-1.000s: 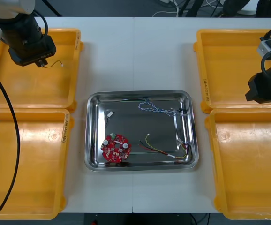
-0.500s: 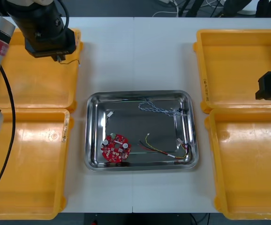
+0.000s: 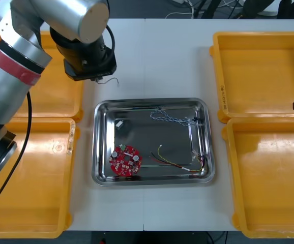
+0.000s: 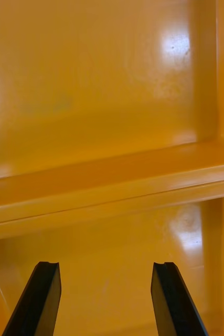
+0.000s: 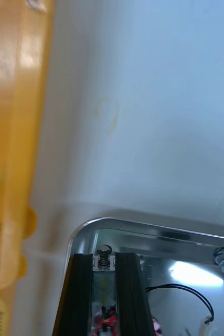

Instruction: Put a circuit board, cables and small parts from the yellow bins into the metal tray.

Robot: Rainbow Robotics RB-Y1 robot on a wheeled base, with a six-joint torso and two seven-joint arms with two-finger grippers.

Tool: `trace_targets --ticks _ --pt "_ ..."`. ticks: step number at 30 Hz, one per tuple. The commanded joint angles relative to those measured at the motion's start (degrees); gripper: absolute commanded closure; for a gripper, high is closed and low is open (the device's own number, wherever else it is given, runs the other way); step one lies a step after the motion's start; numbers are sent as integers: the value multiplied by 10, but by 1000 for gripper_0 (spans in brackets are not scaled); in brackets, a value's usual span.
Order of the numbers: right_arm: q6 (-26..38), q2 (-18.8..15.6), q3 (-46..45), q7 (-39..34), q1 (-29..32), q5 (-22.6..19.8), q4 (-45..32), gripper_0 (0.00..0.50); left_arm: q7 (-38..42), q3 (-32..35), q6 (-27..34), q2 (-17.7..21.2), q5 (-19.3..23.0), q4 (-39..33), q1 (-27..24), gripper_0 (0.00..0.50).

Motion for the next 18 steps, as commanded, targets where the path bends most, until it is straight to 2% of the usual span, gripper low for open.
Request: trace_targets --ticks 1,12,18 --pt "-6 -33 -26 20 14 -6 -6 0 -1 -50 -33 -27 -2 -28 18 499" --pt "-38 -33 -28 23 44 -24 -18 0 6 -133 -83 -56 -12 -47 61 500" --pt "-52 -34 -28 23 72 -15 -46 0 6 -166 -100 -62 -24 -47 78 500"
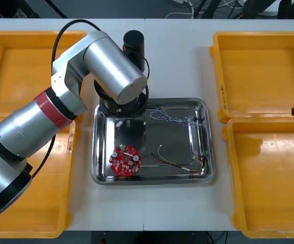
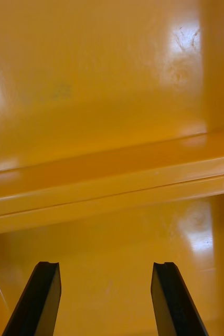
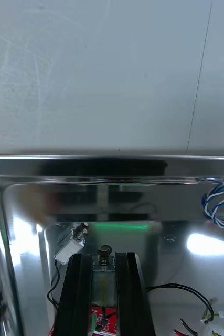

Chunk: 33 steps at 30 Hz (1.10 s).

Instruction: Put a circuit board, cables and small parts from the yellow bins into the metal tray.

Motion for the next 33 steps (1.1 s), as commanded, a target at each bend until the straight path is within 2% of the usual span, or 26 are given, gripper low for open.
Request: trace_targets --ticks 1,11,13,14,15,16,17,33 --pt "-12 -28 -19 23 31 7 -37 0 -15 -32 -21 -15 -16 -19 15 500" --pt "-20 -29 -19 27 59 14 -66 0 -4 -57 -38 -16 -12 -18 22 496" --pt "-22 -29 -19 28 65 13 -69 0 -1 -57 -39 -16 -10 -18 23 451" --pt "-26 -29 -20 29 69 14 -72 0 -1 -57 -41 -16 -7 -19 22 360" --pt "-29 -29 -21 29 73 15 -75 0 1 -57 -42 -15 -7 -18 23 236" --pt "-31 -29 -22 29 75 15 -76 0 1 -57 -43 -15 -6 -18 23 162" --pt "-33 -30 -24 30 80 15 -78 0 1 -57 -43 -15 -7 -18 22 3" --pt "-62 -40 -57 47 144 16 -97 0 3 -46 -42 -9 3 -19 12 0"
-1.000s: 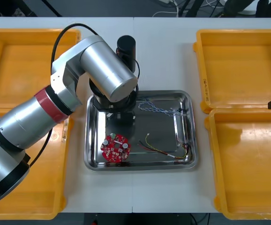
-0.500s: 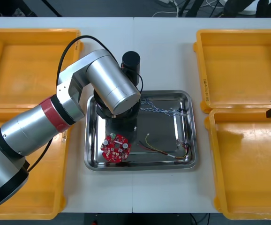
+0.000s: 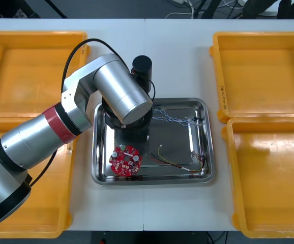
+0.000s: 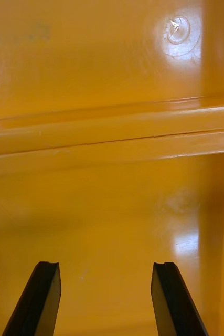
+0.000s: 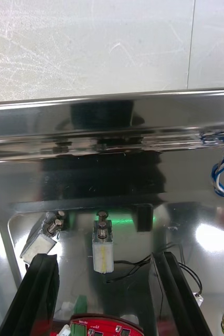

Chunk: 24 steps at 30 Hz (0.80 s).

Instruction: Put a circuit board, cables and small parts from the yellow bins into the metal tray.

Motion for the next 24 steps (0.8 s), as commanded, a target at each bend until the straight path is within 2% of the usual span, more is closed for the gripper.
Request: trace_targets --ticks 1,6,12,17,24 --pt "-6 -29 -30 9 22 6 -27 0 1 11 -5 -4 15 -18 -13 0" --pt "-9 -26 -31 9 33 7 -33 0 -11 51 12 8 33 -18 -31 0" --pt "-29 -25 -32 8 57 14 -46 0 -68 114 59 35 54 -18 -48 0" --pt "-30 -9 -42 11 60 16 -48 0 -112 158 96 74 81 -25 -59 0" --pt "-24 8 -49 17 59 42 -55 0 -161 202 137 129 115 -45 -59 0"
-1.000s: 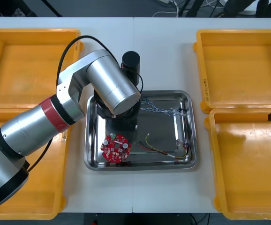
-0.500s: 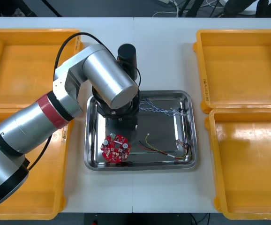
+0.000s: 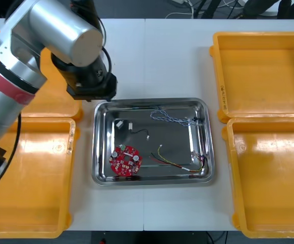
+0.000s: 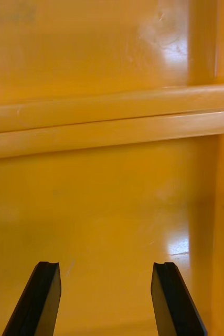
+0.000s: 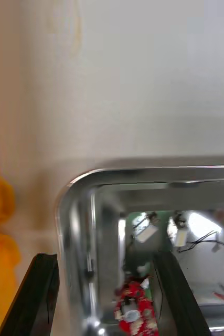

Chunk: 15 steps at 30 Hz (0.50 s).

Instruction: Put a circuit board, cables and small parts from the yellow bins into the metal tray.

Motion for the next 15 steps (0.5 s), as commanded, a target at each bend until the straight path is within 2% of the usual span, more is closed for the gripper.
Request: trace_targets --ticks 1,5,15 --pt "3 4 -29 18 6 14 -20 0 -38 39 30 56 22 -35 -27 0" --pt "3 7 -32 20 5 12 -20 0 -62 57 52 77 34 -48 -24 0" --pt "0 8 -34 33 5 2 -20 0 -94 117 56 140 52 -135 56 0"
